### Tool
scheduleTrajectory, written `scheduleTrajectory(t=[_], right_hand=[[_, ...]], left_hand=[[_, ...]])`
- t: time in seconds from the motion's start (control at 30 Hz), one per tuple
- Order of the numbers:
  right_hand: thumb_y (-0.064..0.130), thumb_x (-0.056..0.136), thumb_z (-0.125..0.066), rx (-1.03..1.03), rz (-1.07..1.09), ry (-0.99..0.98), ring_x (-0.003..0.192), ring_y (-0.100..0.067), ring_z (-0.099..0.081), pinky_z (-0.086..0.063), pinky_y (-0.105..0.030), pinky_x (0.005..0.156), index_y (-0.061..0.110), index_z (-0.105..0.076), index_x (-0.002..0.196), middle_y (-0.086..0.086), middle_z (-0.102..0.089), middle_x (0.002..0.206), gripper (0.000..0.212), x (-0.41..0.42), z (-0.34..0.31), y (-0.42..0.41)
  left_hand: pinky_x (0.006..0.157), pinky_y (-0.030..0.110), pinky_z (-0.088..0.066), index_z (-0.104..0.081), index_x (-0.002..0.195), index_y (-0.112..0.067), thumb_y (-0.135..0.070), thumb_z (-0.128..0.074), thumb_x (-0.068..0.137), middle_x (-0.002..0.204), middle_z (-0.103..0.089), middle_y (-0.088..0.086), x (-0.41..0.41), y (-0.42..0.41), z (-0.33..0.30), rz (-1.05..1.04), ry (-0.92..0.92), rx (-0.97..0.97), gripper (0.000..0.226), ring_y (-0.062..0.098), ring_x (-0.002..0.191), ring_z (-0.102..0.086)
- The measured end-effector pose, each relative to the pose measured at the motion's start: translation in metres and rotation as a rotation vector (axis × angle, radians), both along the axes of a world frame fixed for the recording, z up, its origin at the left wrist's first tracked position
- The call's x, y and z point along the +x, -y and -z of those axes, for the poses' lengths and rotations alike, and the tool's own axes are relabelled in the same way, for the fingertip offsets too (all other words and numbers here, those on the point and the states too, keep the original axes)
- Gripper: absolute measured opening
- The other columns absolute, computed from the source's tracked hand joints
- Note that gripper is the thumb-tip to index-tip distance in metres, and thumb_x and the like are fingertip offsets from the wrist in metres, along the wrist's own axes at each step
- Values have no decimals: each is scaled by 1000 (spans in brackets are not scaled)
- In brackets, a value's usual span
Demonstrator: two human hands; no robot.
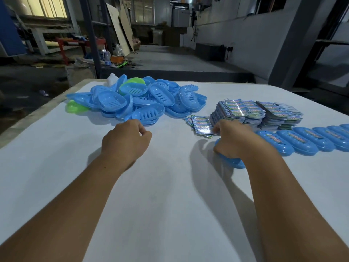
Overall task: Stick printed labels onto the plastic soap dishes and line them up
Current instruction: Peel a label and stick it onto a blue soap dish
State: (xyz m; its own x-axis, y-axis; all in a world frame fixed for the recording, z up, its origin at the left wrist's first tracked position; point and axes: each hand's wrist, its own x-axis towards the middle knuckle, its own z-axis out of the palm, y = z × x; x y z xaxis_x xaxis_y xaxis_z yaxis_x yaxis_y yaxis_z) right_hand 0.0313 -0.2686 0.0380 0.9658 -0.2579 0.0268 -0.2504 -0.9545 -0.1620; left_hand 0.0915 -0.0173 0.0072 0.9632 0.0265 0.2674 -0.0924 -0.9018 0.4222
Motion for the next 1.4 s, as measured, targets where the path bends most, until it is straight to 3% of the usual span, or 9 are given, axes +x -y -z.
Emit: scheduleTrajectory(t=[0.13, 0.3, 0.4, 0.47, 0.6, 0.73, 0.93, 1.23, 1.4], right_hand=[[11, 80, -67, 40, -29, 49, 125, -32, -49, -39, -33, 94, 25, -55, 136, -6, -57, 134, 59, 4, 2, -2], [18, 82, -68, 113, -141, 198, 119, -30, -53, -39, -31, 94, 26, -62, 125, -8, -60, 127, 44, 15, 12, -27], [25, 86, -65, 144, -207, 243, 120, -31, -52, -42, -35, 100, 28, -63, 123, -5, -59, 123, 38, 20, 23, -45], [29, 86, -64, 169, -233, 277, 115, -30, -53, -42, -34, 97, 29, -64, 122, -2, -57, 116, 36, 22, 28, -51], [33, 90, -63, 192, -238, 344, 106, -23, -57, -43, -32, 89, 28, -66, 119, 2, -58, 109, 29, 25, 31, -50], [35, 91, -63, 199, -247, 376, 96, -15, -54, -40, -28, 82, 27, -67, 115, 7, -57, 102, 26, 27, 31, -50], [36, 92, -63, 224, -243, 389, 96, -15, -53, -41, -30, 82, 28, -67, 113, 9, -58, 100, 23, 27, 33, -51], [36, 92, -63, 250, -255, 409, 87, -13, -52, -42, -30, 78, 27, -69, 111, 9, -62, 97, 22, 29, 33, -54], [32, 92, -63, 285, -264, 436, 84, -11, -51, -39, -29, 76, 26, -68, 112, 10, -61, 96, 21, 28, 33, -54]], left_hand=[[73, 34, -44, -56, 89, -32, -37, -55, 90, 94, -65, -4, 6, -3, 5, 17, 79, 13, 5, 22, 84, -57], [98, 43, -46, -60, 125, -19, -23, -59, 94, 128, -60, 3, 22, -2, 7, 172, 265, 9, 31, 26, 116, -52], [112, 46, -32, -44, 148, -19, -26, -49, 99, 149, -49, 4, 32, 1, 7, 212, 175, 95, 49, 26, 137, -39], [111, 45, -30, -39, 151, -21, -30, -44, 101, 148, -50, 7, 36, -1, 10, 187, 102, 122, 51, 27, 137, -40], [103, 44, -37, -49, 142, -26, -37, -47, 100, 133, -58, 5, 36, -4, 13, 138, 103, 114, 44, 31, 124, -46], [93, 42, -41, -68, 115, -27, -38, -53, 99, 114, -63, 4, 36, -4, 12, 86, 191, 110, 25, 30, 112, -48], [90, 42, -50, -75, 98, -28, -31, -66, 92, 102, -71, -7, 32, -2, 8, 85, 219, -223, 11, 24, 108, -54], [88, 43, -53, -72, 82, -28, -14, -69, 86, 86, -73, -11, 29, 1, 7, 111, 212, -404, 15, 19, 96, -65], [88, 45, -53, -70, 96, -21, -11, -67, 90, 90, -70, -9, 29, 4, 4, 195, 338, -440, 12, 20, 97, -63]])
